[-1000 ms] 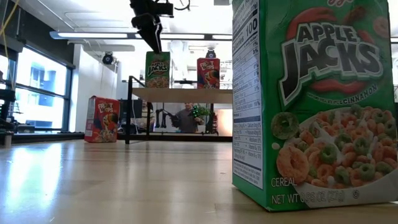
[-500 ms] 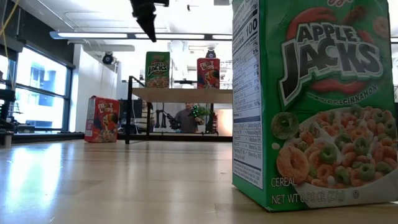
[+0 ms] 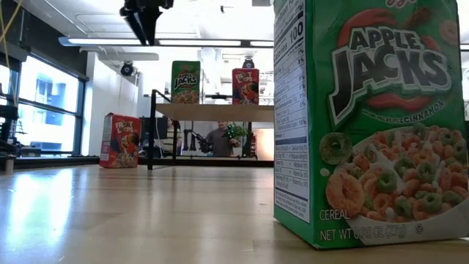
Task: Stack cereal on shelf
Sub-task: Put the top red cereal box on the shelf aligned with the other red cereal box
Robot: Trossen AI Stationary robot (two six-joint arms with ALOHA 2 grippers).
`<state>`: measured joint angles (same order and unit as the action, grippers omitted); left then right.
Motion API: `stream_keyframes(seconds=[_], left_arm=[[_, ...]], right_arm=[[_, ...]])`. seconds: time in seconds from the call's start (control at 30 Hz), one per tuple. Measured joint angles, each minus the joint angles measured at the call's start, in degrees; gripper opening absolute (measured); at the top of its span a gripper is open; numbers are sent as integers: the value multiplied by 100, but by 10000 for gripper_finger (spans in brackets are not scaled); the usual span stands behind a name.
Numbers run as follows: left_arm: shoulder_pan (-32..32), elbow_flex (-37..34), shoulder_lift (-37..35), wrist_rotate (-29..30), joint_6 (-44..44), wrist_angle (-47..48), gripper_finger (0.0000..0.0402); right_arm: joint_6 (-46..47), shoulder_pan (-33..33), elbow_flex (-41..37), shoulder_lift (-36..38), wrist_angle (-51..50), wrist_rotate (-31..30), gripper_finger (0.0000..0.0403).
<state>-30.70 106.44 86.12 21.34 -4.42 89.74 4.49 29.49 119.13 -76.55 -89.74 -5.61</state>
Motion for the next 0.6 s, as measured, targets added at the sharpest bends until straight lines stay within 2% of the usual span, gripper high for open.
stream_keyframes(seconds=[0.4, 0.6], left_arm=[[-193, -1718, -1011, 61, -1769, -427, 248], [-510, -2588, -1268, -437, -2208, -651, 248]], right_arm=[[-2, 1, 0, 0, 1, 0, 225], [0, -1, 0, 0, -1, 0, 225]])
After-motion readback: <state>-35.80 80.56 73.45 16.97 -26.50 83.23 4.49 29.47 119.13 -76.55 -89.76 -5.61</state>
